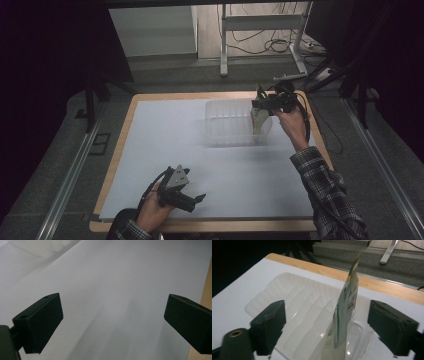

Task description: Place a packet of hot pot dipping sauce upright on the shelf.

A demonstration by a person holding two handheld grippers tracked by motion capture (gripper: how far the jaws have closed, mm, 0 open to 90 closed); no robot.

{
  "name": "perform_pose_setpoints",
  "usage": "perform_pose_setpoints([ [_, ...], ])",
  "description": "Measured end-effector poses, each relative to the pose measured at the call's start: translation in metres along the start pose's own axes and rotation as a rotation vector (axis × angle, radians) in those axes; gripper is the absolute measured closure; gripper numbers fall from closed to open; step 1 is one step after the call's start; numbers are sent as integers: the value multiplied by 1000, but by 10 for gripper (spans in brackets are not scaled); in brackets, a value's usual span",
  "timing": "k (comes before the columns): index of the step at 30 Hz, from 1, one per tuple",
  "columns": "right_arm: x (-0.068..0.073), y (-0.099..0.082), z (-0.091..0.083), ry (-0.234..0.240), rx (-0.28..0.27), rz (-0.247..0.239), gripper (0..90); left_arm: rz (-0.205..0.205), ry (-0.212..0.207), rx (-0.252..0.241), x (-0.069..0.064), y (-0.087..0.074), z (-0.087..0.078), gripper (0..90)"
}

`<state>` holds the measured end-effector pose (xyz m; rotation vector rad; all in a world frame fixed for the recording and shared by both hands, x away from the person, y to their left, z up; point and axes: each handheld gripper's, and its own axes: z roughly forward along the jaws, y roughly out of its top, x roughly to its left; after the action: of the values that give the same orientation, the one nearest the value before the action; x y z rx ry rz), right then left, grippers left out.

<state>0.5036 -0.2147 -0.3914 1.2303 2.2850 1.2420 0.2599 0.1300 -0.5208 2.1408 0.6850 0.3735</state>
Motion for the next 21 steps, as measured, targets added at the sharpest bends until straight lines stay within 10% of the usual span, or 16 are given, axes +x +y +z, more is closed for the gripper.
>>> perform_pose_setpoints([
  [21, 16, -18, -7, 3, 0, -114, 16, 3, 2, 1, -1, -1, -1, 19],
])
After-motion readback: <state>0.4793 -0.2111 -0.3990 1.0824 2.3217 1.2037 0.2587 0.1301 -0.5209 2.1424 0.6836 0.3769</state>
